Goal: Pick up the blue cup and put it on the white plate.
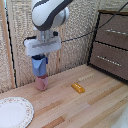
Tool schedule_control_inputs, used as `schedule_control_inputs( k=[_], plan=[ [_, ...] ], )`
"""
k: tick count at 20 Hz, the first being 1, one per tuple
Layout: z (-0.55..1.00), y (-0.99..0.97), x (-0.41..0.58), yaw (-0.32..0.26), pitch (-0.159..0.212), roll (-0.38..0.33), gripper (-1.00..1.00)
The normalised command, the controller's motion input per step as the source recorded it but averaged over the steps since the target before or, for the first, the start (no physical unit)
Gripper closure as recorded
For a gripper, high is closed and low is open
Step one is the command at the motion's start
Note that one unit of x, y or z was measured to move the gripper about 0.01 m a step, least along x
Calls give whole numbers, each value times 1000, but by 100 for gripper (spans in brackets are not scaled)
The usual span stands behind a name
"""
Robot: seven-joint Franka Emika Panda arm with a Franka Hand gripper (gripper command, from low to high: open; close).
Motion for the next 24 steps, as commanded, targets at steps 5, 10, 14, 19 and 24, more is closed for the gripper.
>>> schedule_control_inputs(
  k=[5,10,14,19,24],
  plan=[
    [-17,984,61,0,-3,-28,100],
    [-150,964,77,0,-9,-48,100],
    [-299,831,199,0,-5,-103,100],
    [-362,627,229,0,-10,-138,100],
    [-343,395,256,0,-28,-174,100]
  ],
)
